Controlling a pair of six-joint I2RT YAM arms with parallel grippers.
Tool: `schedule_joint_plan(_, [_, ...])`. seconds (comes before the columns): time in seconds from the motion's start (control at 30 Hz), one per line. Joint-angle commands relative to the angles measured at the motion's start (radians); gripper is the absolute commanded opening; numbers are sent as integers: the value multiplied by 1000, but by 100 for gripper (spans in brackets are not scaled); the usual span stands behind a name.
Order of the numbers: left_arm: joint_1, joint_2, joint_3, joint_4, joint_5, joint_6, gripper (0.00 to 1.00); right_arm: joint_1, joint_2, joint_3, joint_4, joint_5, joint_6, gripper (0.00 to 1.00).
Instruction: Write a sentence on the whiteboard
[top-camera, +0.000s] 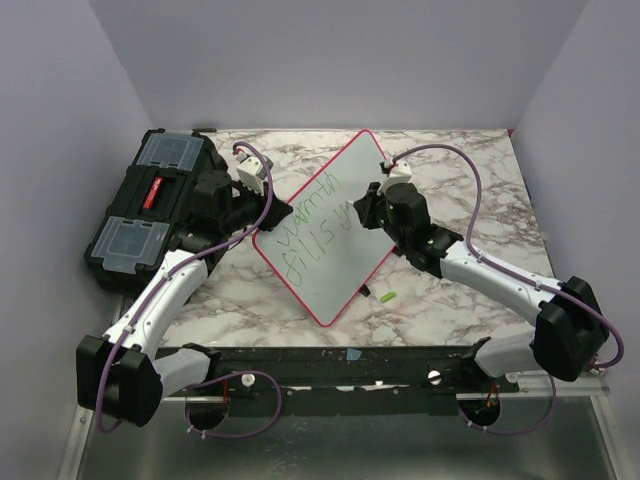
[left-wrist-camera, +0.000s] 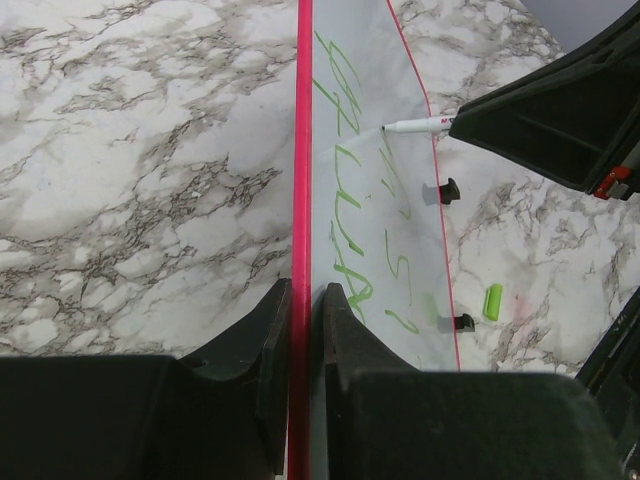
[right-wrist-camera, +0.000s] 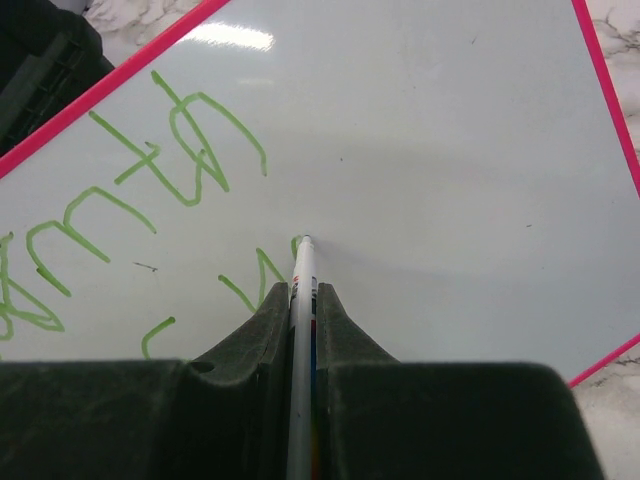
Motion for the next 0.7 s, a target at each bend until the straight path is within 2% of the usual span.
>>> schedule_joint_plan(0.0, [-13, -24, -5, 25, -3, 73, 0, -7, 41, 49, -25, 4, -7, 1])
schedule_joint_plan(0.4, [-13, -19, -3, 25, -6, 76, 0, -6, 24, 43, -25, -61, -13, 1])
schedule_joint_plan(0.67, [-12, -16, -3, 26, -6, 76, 0, -7, -6, 56, -95, -64, -24, 1])
